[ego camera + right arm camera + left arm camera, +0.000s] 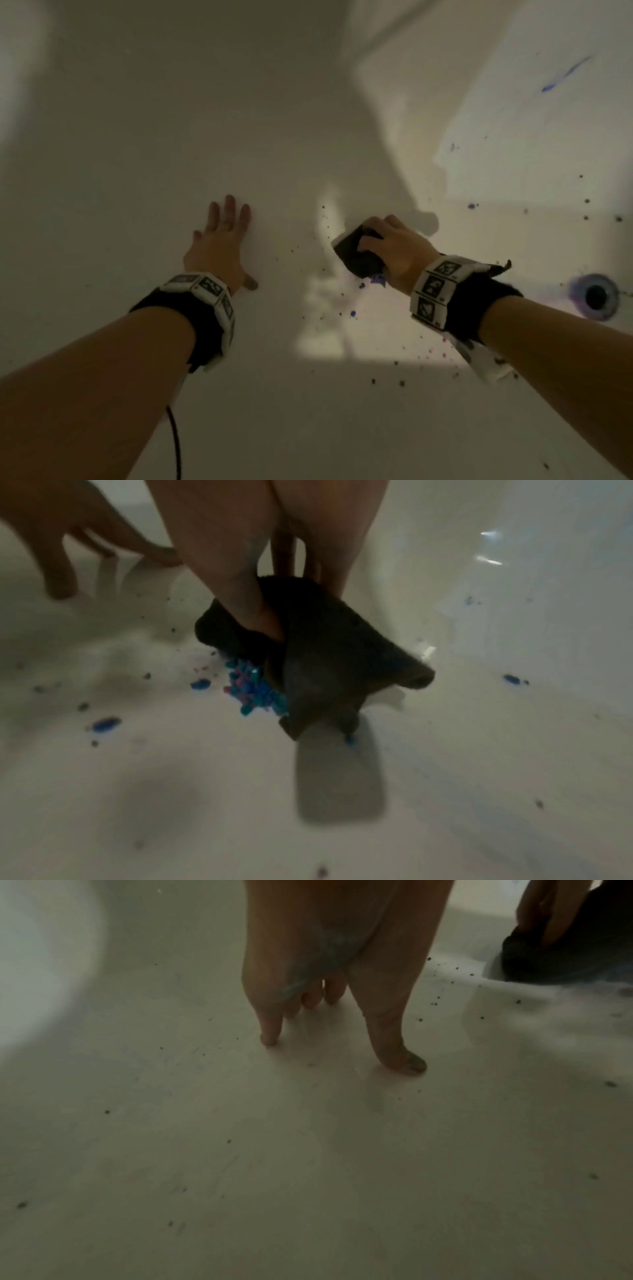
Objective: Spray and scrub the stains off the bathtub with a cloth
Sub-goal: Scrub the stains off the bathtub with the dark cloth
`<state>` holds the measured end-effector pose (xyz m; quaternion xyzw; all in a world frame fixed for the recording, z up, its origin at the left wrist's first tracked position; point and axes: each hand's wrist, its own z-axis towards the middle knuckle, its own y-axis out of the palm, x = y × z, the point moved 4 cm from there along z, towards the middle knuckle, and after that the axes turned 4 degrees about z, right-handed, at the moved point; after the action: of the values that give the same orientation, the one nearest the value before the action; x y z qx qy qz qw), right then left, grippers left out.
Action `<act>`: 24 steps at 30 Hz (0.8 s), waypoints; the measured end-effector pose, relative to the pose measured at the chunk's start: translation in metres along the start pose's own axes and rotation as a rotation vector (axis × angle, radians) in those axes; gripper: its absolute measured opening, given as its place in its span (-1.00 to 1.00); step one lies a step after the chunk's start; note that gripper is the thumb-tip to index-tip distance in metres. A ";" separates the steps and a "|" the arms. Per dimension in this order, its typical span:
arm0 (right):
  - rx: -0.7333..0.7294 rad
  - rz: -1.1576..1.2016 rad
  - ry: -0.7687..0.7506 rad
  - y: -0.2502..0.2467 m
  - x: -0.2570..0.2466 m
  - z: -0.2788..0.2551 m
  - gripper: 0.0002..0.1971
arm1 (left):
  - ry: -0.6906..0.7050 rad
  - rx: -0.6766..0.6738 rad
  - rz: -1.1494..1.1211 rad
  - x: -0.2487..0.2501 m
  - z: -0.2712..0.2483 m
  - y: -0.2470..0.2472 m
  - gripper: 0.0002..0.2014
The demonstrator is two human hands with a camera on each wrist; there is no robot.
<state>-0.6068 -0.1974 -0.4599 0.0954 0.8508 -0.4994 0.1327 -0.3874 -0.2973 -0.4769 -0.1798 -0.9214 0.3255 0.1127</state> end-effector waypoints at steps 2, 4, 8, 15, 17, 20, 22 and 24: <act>0.213 0.127 0.040 -0.013 -0.002 -0.008 -0.59 | -0.001 -0.016 -0.001 0.002 -0.002 -0.002 0.24; 0.437 0.227 0.157 -0.033 -0.007 -0.009 -0.64 | -0.007 -0.025 0.004 0.002 -0.001 -0.002 0.24; 0.565 0.235 0.363 -0.062 0.009 0.023 -0.56 | -0.002 -0.018 0.010 0.000 0.001 -0.001 0.25; 0.103 0.014 -0.041 -0.015 -0.033 0.050 -0.61 | 0.020 -0.012 0.004 -0.003 0.002 -0.001 0.25; -0.045 -0.034 -0.225 -0.003 -0.053 0.031 -0.65 | 0.032 -0.008 0.015 -0.005 0.002 -0.001 0.25; -0.135 -0.085 -0.268 -0.005 -0.053 0.011 -0.59 | 0.050 -0.003 0.028 -0.005 0.001 0.000 0.25; 0.090 0.034 -0.190 -0.023 -0.051 0.003 -0.56 | 0.068 -0.009 0.052 -0.006 0.002 0.000 0.28; 0.310 0.110 -0.141 -0.030 -0.070 -0.003 -0.59 | 0.091 -0.035 0.129 -0.011 0.001 -0.002 0.31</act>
<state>-0.5502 -0.2118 -0.4114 0.1258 0.7455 -0.6222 0.2031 -0.3785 -0.3035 -0.4772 -0.2552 -0.9074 0.3074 0.1303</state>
